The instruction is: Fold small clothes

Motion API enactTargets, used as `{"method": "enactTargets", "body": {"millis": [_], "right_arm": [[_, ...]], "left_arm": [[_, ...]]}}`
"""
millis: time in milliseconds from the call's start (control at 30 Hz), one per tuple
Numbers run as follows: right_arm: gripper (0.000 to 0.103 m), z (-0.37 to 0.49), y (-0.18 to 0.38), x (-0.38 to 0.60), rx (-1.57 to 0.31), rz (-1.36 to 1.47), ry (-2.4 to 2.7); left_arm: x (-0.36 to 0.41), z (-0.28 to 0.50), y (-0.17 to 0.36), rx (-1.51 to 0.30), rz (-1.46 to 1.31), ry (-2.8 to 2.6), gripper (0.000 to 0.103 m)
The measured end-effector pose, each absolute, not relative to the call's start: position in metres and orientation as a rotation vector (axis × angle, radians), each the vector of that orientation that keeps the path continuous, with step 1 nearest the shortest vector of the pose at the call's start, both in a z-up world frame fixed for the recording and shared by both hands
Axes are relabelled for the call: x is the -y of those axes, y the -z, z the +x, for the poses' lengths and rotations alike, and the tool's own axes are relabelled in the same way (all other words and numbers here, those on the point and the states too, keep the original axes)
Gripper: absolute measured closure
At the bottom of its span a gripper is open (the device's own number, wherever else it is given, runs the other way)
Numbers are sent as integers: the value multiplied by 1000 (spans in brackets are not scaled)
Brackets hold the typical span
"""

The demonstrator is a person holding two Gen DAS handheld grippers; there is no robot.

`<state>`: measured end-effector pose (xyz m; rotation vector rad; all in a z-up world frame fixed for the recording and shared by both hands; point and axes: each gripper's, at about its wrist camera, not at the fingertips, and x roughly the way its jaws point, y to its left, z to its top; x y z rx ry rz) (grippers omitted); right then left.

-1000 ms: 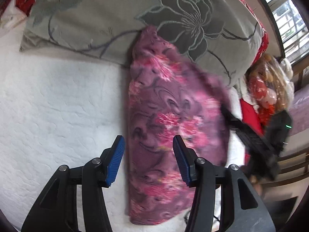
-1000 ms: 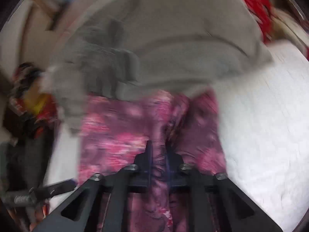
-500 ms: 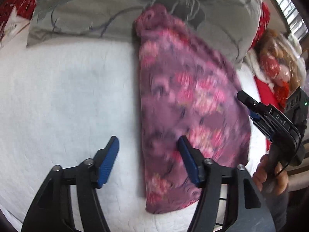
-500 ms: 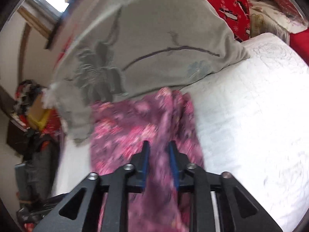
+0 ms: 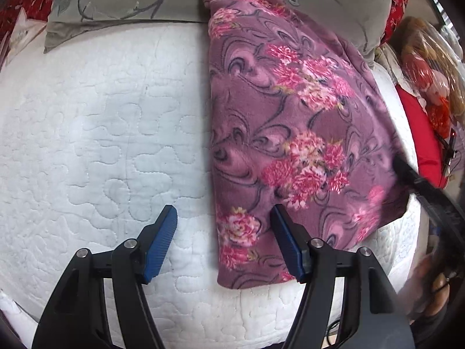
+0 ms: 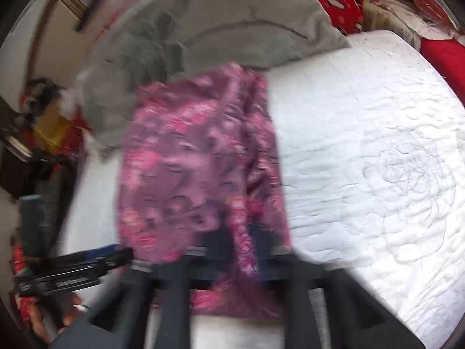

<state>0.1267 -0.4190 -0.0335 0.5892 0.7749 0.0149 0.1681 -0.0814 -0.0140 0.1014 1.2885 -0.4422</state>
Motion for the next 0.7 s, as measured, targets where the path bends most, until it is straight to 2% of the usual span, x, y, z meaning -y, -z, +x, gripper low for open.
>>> {"method": "enactTargets", "body": {"millis": [67,200,233,267,300,533,633,700], "right_arm": [[99,115,31,423,-733,609,-7],[99,125,63,428,-877,576,71],[98,124,59,430,-867,579,75],[92,124,53,430,-865,582,78],[90,124,45,430,-857,582,85],[88,137,-11,414,-668,513,25],[87,159,-3,404,-691,471,25],[87,177,22,401,-777,443,52]], "left_arm": [[78,165,14,-1287,105,435,37],[69,165,13,-1296,105,430,37],[64,164,12,-1289,111,432,37],[64,164,11,-1284,117,431,37],[66,164,10,-1284,117,432,37],[81,185,-7,-1256,-1,454,37],[84,201,-16,-1239,-58,459,37],[90,212,-9,-1254,-45,439,37]]}}
